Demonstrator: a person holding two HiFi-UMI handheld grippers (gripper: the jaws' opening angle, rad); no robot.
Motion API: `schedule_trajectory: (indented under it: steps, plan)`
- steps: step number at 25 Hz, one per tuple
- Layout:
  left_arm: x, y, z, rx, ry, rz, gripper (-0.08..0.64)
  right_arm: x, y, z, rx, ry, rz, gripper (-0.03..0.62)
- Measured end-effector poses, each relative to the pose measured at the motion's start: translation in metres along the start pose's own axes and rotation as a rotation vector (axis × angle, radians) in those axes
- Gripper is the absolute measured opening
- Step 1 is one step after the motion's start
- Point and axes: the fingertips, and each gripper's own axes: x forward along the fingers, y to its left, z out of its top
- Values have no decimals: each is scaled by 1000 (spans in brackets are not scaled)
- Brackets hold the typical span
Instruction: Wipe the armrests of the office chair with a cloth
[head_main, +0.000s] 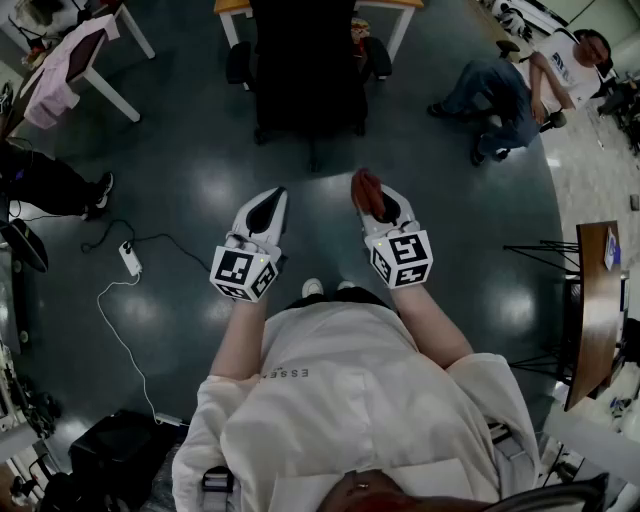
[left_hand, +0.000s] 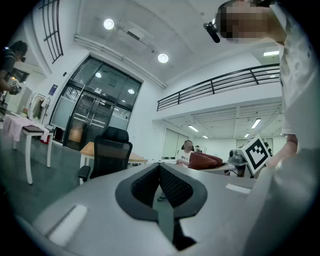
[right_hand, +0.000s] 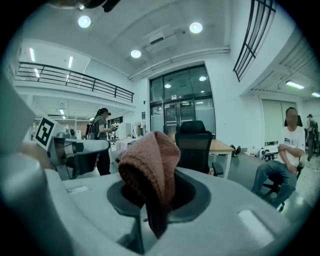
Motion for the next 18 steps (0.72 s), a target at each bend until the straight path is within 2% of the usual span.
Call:
schedule_trajectory:
  steps: [12, 18]
  plan:
    - [1, 10, 3, -5, 1, 0, 8, 8, 1, 0, 10, 9, -18, 69]
    - [1, 31, 5, -9, -9, 20, 8, 26, -4, 8, 28, -20, -30, 69]
